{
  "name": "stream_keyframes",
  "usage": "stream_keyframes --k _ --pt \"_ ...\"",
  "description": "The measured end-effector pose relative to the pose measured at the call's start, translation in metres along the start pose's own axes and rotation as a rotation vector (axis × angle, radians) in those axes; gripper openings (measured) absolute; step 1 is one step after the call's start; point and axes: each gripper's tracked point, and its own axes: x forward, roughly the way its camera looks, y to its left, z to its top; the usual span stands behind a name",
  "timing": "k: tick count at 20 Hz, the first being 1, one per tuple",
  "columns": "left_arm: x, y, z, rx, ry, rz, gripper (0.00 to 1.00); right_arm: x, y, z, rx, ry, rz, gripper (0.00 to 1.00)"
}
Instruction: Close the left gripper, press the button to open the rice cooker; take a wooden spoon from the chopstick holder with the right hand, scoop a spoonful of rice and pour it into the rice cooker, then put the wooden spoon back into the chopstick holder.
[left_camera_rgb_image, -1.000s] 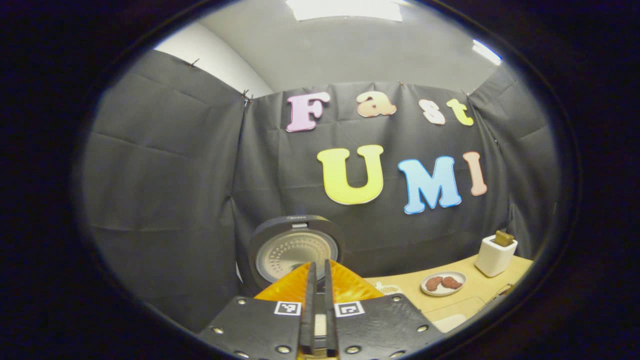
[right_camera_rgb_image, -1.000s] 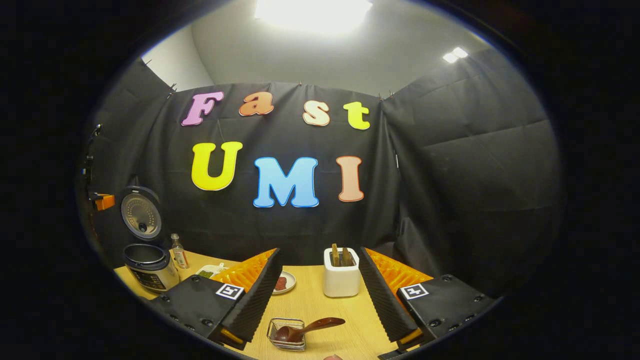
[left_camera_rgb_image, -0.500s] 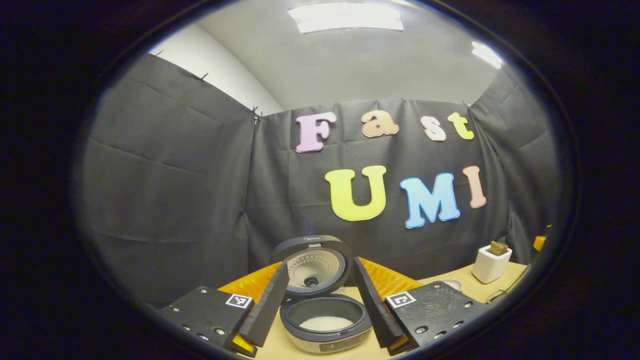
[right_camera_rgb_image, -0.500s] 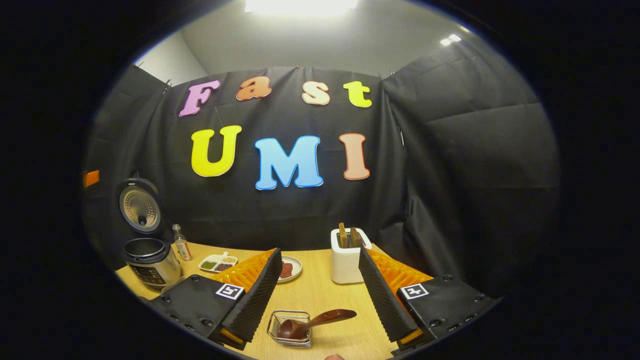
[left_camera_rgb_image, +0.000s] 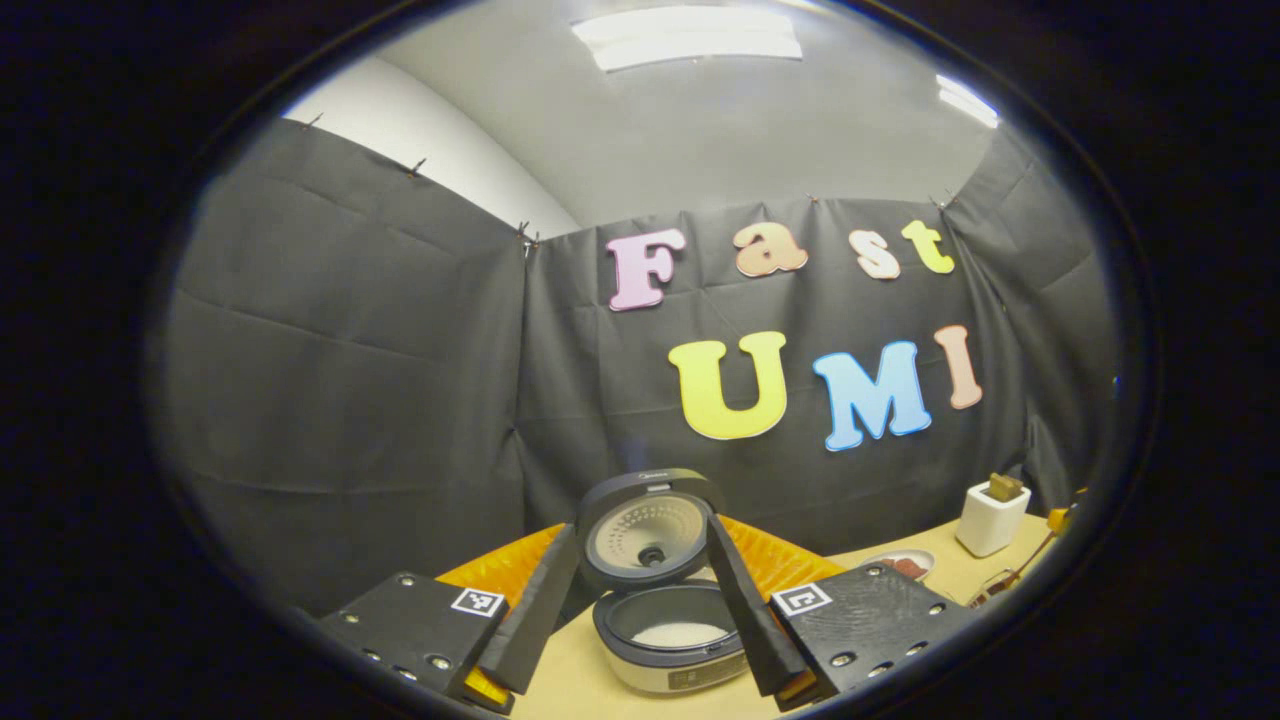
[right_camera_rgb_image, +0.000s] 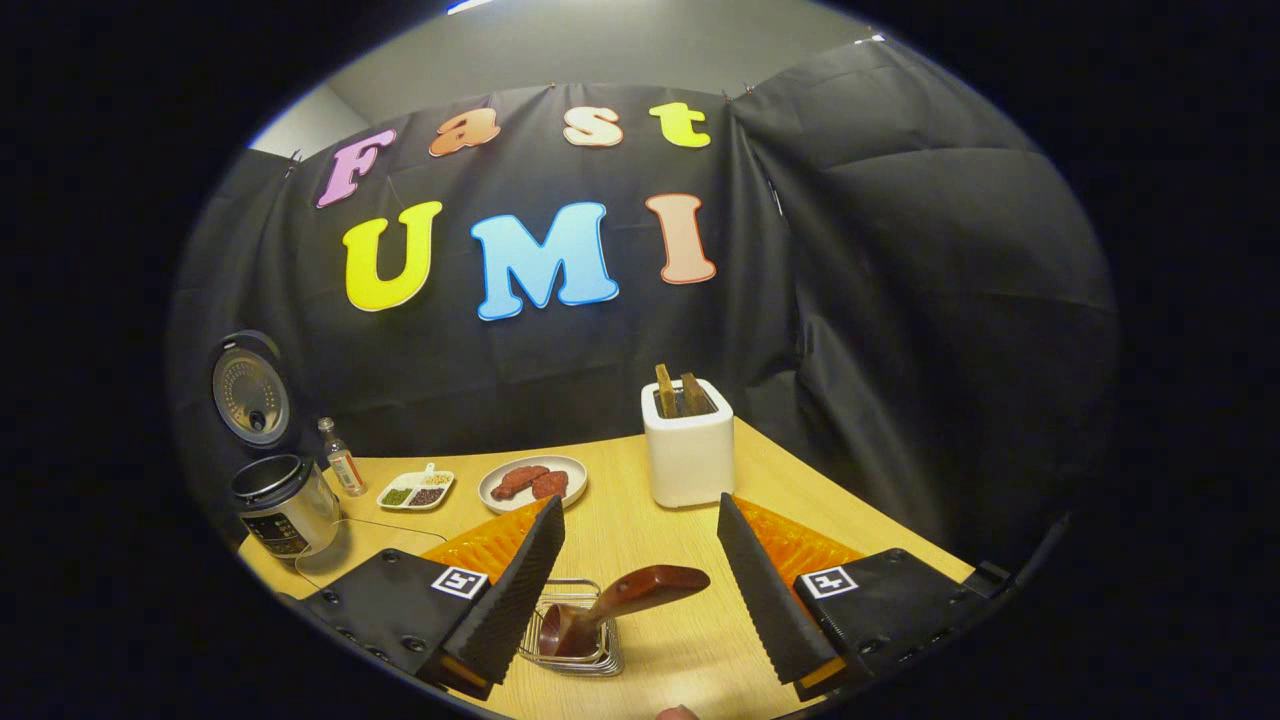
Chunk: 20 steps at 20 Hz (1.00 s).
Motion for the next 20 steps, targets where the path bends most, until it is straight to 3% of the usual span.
stream_keyframes --k 8,10,11,13,15,19,20 --pt "-0.012 0.010 -0.003 0.014 0.015 0.012 0.81 0.008 0.010 -0.059 0.187 0.186 0.027 0.98" --pt "-0.015 0.011 -0.005 0.013 0.022 0.014 0.81 0.006 0.020 -0.069 0.213 0.221 0.059 0.88" --pt "-0.015 0.011 -0.008 0.011 0.026 0.014 0.81 0.005 0.024 -0.072 0.218 0.235 0.069 0.75" --pt "-0.015 0.011 -0.010 0.007 0.031 0.012 0.81 0.003 0.026 -0.077 0.222 0.254 0.079 0.60" --pt "-0.016 0.010 -0.012 0.007 0.032 0.009 0.82 0.003 0.029 -0.079 0.219 0.266 0.083 0.33" --pt "-0.013 0.011 -0.013 0.006 0.030 0.004 0.82 -0.001 0.034 -0.073 0.230 0.279 0.121 0.18" --pt "-0.013 0.013 -0.013 0.004 0.029 0.005 0.82 0.001 0.036 -0.075 0.217 0.271 0.095 0.18"
